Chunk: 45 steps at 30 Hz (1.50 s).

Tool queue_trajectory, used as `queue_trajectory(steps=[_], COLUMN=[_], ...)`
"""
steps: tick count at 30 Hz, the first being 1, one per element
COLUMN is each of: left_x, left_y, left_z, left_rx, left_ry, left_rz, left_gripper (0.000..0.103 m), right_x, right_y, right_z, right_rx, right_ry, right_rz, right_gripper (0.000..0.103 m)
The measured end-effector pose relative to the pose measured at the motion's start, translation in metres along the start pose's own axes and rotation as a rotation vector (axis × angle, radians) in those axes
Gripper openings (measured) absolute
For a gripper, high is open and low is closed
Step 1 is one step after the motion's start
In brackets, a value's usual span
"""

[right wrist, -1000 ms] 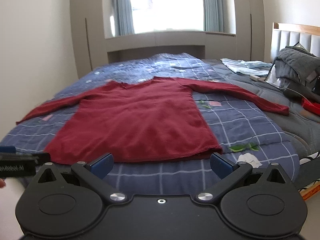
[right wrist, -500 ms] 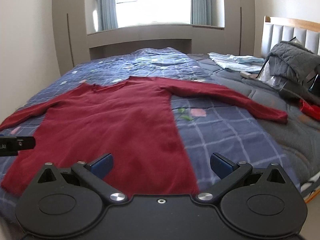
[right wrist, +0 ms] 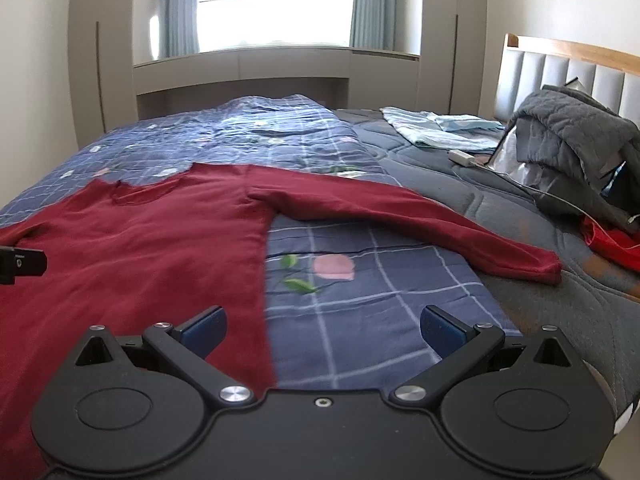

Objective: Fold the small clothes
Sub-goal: 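Move the right gripper toward the sweater sleeve nearest it, then grasp the red sleeve cuff with the right gripper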

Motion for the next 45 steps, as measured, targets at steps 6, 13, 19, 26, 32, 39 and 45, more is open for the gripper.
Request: queue_trajectory(steps=[6, 13, 19, 26, 32, 39, 45], left_x=[-0.029, -0.071, -0.099, -0.113, -0.106, -0.105, -0.106], left_y=[-0.022, -0.039, -0.036, -0.019, -0.01, -0.007, -0.006], left_z=[-0.044, -0.099, -0.133, -0.149, -0.155, -0.156, -0.156], left_rx=[0.009, 0.005, 0.014, 0.012, 0.026, 0.017, 0.018], left_ry=[0.02, 0.035, 0.05, 0.064, 0.095, 0.097, 0.098], left_rz=[-0.007, -0.031, -0.055, -0.105, -0.051, -0.04, -0.037], left_gripper=[0.103, 0.103, 0.103, 0.103, 0.103, 0.103, 0.103], right_x=[-0.023, -0.072, -0.141, -0.194, -0.209, -0.231, -0.247], right_y=[-0.001, -0.005, -0.008, -0.006, 0.003, 0.006, 0.01], right_z=[-0.038, -0.07, -0.089, -0.116, -0.132, -0.14, -0.144], right_rx=[0.029, 0.003, -0.029, 0.017, 0.051, -0.023, -0.044], right_ry=[0.033, 0.096, 0.162, 0.144, 0.228, 0.296, 0.391], right_rz=[-0.008, -0.065, -0.23, -0.504, -0.606, -0.79, -0.879], right_gripper=[0.103, 0.103, 0.103, 0.103, 0.102, 0.085, 0.042])
Point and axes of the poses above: each gripper's, at about its wrist camera, not at the fingertips, and z roughly against the way its jaws point, x to its left, y to its underside, the point moved 7 cm from there along -z, roughly the way its jaws point, and after that the axes turned 7 degrees about -x, right-handed, at the moved point
